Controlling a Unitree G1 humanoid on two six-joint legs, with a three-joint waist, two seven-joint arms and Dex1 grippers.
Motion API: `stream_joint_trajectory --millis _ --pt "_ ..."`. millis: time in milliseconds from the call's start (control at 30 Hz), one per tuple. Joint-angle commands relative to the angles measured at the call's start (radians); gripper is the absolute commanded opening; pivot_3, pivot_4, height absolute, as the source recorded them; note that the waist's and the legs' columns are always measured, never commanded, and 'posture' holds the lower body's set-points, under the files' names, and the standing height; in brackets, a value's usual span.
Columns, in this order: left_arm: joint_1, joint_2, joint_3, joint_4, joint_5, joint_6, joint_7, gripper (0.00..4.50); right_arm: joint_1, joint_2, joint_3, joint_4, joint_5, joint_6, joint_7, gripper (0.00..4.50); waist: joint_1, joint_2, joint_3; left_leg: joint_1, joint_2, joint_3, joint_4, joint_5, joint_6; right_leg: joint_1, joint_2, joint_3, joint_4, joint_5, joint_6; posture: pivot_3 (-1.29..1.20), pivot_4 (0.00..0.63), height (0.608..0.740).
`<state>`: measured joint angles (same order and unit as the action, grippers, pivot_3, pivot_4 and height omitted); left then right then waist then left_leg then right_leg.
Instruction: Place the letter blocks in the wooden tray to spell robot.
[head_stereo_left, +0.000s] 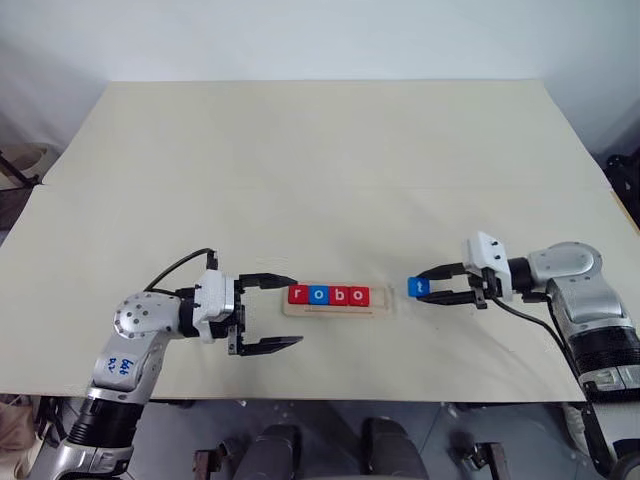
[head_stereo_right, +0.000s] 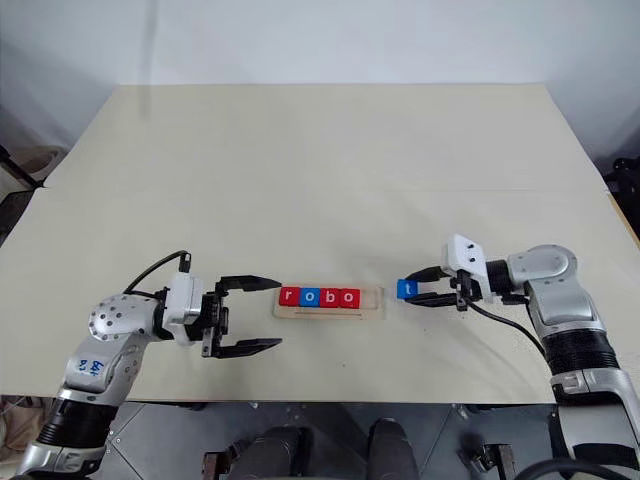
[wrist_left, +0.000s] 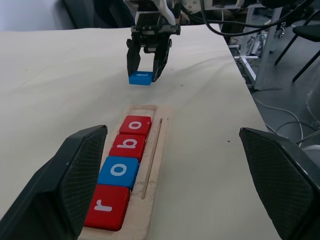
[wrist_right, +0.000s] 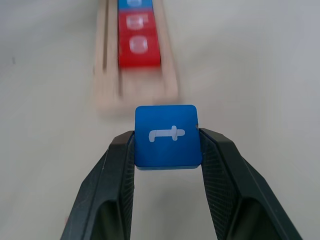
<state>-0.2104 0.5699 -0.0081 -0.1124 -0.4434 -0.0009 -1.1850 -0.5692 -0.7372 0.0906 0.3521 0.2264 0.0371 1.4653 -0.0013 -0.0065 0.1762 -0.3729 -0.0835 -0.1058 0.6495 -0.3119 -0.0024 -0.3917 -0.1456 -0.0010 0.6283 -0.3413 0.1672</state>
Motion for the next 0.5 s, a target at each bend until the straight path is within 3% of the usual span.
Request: stream_joint_trajectory --millis 33,500 --pt "0.006 -0.001 0.007 -0.015 0.002 -0.016 0.011 4.5 -0.005 0.026 0.012 -0.075 0.027 0.074 -0.024 1.48 0.0 0.0 0.0 0.0 0.0 0.0 0.0 0.0 0.0 0.0 0.0 0.0 0.0 0.0 0.0 0.0 0.15 0.74" --pt "0.036 0.01 0.021 -0.035 -0.002 -0.016 0.041 4.5 -0.013 0.092 0.094 -0.108 -0.02 0.117 -0.078 1.48 -0.001 0.0 0.0 0.0 0.0 0.0 0.0 0.0 0.0 -0.001 0.0 0.0 0.0 0.0 0.0 0.0 0.15 0.74"
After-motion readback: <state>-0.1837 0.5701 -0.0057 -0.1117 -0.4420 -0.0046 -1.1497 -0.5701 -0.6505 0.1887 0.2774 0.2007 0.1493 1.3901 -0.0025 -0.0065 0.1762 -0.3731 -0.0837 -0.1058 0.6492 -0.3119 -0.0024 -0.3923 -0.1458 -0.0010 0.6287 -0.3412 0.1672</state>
